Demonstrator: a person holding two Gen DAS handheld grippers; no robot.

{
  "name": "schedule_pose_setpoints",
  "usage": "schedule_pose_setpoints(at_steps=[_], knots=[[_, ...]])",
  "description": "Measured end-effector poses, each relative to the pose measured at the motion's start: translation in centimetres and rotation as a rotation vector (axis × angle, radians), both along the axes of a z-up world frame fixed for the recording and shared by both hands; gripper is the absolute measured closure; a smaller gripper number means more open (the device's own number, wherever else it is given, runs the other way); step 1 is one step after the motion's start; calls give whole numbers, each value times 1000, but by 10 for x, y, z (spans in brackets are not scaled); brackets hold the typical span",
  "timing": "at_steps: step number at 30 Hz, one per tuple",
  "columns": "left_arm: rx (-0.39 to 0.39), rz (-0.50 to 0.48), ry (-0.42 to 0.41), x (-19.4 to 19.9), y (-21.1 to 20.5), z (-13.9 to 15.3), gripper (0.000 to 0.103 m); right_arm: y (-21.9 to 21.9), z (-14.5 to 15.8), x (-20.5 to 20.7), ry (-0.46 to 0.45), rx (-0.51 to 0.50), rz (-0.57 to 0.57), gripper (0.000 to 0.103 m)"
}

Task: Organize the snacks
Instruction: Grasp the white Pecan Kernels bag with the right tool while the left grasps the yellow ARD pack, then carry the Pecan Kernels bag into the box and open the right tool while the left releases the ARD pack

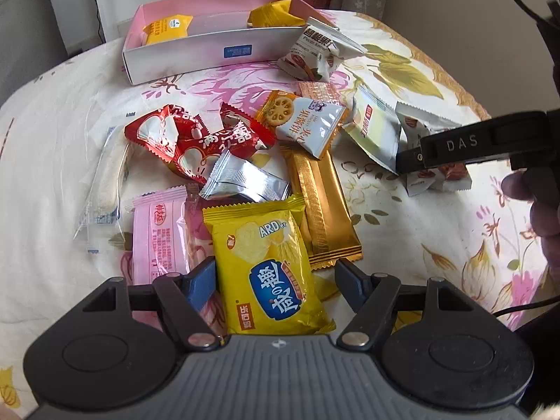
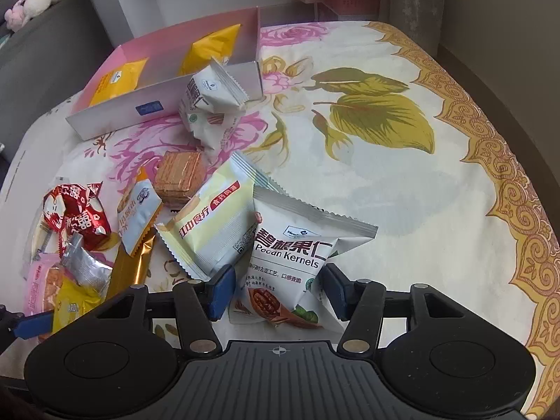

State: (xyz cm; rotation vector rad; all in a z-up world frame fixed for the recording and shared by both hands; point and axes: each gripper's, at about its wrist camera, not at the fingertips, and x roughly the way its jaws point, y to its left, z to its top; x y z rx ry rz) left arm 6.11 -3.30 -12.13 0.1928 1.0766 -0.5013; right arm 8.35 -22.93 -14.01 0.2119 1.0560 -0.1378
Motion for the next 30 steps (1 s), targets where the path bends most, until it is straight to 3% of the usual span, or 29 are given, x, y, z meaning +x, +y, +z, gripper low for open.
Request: schedule_pose_setpoints(at_steps=[3, 5, 17, 30], knots=[[47, -6, -34, -2, -3, 1, 51, 2, 1, -1, -4, -9, 5, 52], [39, 1, -29, -1, -1, 1, 55, 2, 3, -2, -9, -13, 10, 54], [-41, 65, 29, 3, 10, 7, 55, -2, 17, -7, -43, 31, 6, 56], [-139, 94, -28, 7, 20, 40, 55, -10, 48, -17, -123, 137, 1, 56]])
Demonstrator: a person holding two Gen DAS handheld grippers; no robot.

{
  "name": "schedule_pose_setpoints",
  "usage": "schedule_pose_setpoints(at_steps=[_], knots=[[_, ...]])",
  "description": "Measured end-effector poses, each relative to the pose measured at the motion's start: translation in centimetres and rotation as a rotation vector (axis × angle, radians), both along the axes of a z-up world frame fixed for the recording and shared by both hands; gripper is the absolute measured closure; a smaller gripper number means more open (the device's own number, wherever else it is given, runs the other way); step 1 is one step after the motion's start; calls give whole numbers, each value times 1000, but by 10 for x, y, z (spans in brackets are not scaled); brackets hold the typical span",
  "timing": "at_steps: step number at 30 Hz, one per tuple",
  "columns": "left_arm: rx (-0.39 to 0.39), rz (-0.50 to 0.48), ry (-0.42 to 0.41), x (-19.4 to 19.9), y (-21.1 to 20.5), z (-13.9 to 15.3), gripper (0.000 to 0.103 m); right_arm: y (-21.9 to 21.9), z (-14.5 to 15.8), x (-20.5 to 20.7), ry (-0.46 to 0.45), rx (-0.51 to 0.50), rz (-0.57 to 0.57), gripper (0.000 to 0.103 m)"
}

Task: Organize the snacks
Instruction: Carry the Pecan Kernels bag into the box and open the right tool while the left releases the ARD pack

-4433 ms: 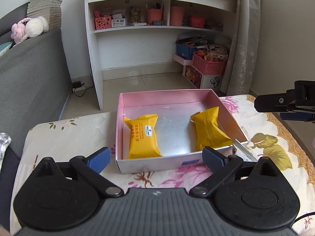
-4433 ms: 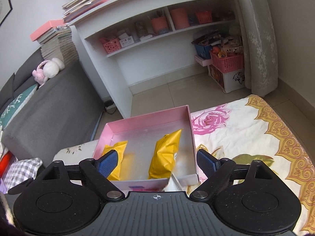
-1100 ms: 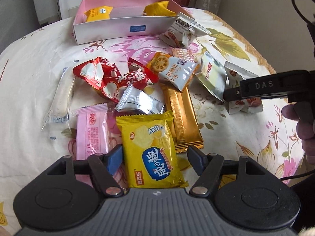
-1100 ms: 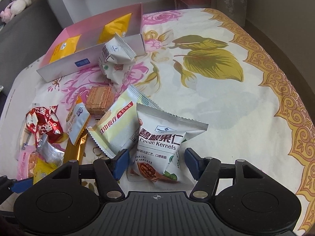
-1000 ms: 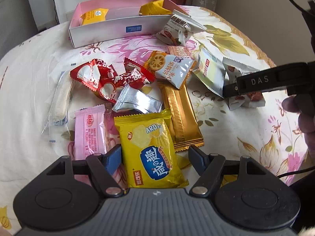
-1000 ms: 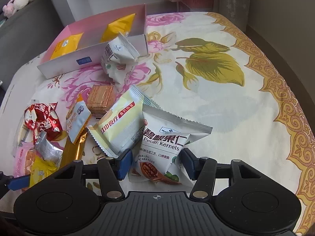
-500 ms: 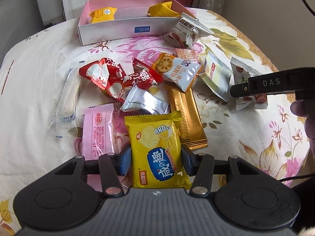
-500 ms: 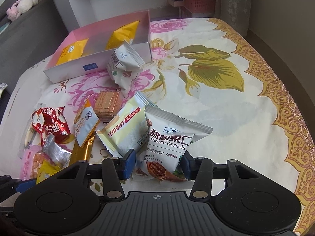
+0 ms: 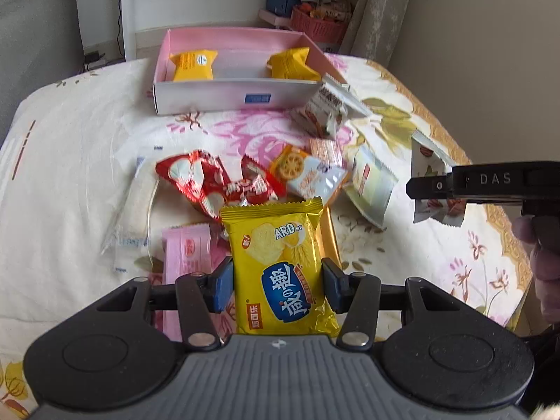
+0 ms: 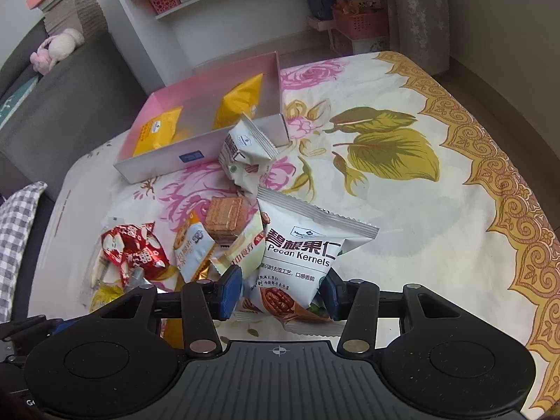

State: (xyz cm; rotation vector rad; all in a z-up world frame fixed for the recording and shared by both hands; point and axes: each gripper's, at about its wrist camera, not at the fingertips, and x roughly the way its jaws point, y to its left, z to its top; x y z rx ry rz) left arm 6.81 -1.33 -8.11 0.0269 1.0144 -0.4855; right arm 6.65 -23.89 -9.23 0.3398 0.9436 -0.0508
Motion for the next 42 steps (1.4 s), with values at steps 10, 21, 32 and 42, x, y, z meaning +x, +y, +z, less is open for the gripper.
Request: schedule_pose_setpoints(at_steps=[10, 21, 32, 42], knots=[[-55, 55, -64, 18, 8, 28, 55, -2, 35, 3, -95, 68, 4, 56], [-44, 95, -118, 54, 4, 48, 55, 8, 67, 35, -153, 89, 14, 56], [-26, 141, -134, 128, -10, 42, 55, 11, 64, 111, -146, 119, 35, 56], [-73, 197, -153, 180, -17, 11, 55, -3, 34, 190, -158, 155, 6, 56]])
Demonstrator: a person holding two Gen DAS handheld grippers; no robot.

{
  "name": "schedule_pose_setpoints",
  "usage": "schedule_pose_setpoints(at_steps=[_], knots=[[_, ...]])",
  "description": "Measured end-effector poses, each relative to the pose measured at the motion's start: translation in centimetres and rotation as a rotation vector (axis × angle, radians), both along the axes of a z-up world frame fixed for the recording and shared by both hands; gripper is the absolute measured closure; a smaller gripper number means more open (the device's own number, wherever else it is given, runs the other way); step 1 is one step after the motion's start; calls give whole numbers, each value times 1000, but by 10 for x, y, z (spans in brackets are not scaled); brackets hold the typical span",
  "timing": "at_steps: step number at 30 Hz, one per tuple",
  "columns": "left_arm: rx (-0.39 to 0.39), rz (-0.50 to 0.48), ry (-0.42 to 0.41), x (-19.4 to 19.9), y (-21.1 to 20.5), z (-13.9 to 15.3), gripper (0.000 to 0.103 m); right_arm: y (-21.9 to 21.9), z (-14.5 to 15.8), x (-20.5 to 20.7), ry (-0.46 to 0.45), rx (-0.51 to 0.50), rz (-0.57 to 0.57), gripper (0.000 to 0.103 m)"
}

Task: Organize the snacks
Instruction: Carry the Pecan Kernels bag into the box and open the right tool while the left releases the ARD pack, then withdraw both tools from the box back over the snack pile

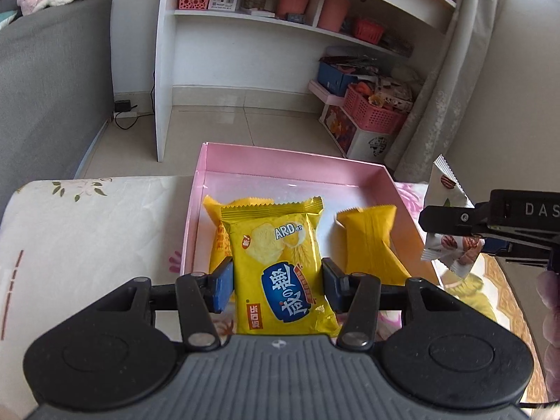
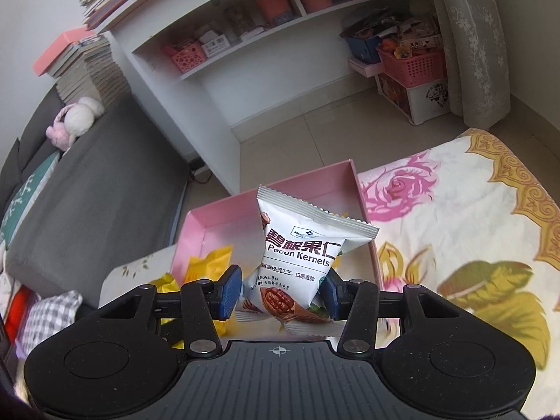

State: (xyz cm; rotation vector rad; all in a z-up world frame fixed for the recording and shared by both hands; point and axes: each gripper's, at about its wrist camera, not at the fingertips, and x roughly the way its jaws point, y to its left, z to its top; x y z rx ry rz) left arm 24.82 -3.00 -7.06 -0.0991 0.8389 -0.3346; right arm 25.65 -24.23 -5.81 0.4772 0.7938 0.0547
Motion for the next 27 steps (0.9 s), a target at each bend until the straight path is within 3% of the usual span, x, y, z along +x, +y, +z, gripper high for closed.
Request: schedule_pose_setpoints(at_steps=[9, 17, 21, 23, 27], knots=[[12, 31, 6, 27, -14, -22, 55, -19, -38, 49, 17, 107, -47, 56], [75, 4, -50, 32, -24, -21, 55, -7, -49, 67, 8, 17, -25, 54], [89, -5, -56, 35, -27, -21, 54, -10, -46, 68, -12, 25, -42, 53], [83, -7, -56, 35, -28, -21, 46, -12, -44, 67, -14, 35, -50, 43], [65, -10, -52, 34, -27, -20, 38, -14, -36, 65, -29, 27, -49, 35]])
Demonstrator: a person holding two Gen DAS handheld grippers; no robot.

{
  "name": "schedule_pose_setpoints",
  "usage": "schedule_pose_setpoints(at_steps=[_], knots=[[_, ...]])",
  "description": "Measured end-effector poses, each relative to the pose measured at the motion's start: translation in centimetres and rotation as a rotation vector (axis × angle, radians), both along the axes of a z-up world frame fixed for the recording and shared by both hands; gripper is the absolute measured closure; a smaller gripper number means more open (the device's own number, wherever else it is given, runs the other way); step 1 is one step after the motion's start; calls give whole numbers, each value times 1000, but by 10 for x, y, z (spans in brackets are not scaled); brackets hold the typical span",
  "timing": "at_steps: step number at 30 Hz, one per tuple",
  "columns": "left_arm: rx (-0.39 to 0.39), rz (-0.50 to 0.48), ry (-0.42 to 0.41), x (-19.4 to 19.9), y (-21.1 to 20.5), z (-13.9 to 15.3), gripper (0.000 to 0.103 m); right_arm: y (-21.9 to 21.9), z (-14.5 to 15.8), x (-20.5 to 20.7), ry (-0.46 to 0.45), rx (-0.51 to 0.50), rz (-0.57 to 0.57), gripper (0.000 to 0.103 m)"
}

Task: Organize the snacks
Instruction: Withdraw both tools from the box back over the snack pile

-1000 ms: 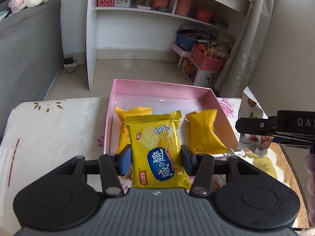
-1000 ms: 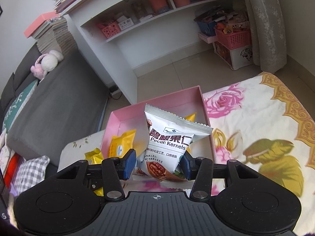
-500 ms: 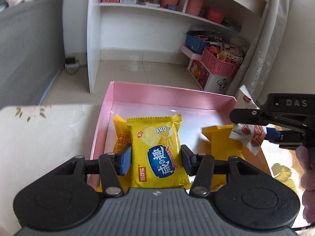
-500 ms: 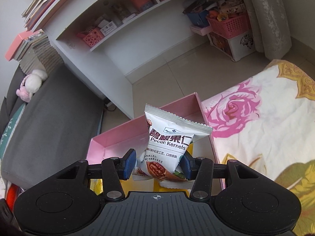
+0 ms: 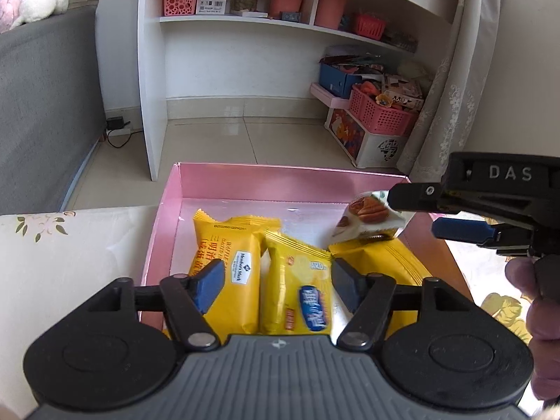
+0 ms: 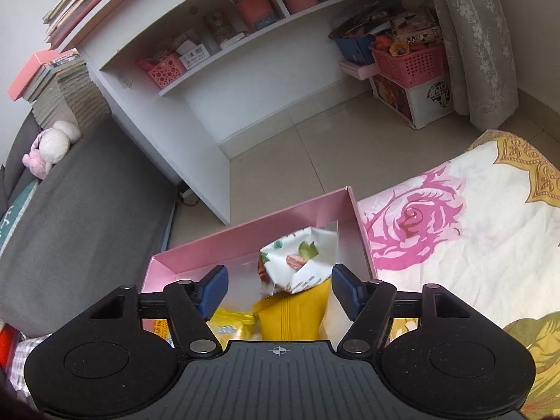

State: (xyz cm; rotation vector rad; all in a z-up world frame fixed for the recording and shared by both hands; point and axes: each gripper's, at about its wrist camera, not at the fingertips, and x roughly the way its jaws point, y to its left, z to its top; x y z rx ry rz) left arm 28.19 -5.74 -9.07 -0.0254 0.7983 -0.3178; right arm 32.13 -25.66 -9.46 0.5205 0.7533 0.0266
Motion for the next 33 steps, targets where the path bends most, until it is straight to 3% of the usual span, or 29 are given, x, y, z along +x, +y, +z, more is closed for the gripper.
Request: schedule_pose_setpoints(at_steps=[8, 16, 33], knots=[[28, -10, -35, -11, -2, 10, 23, 2, 16, -13, -14, -41, 12, 20], [62, -41, -75, -34, -2, 25, 12, 0, 36, -37, -27, -58, 15, 12], [45, -84, -62, -97, 14, 45, 3, 17, 71, -117, -74, -153, 72, 7]])
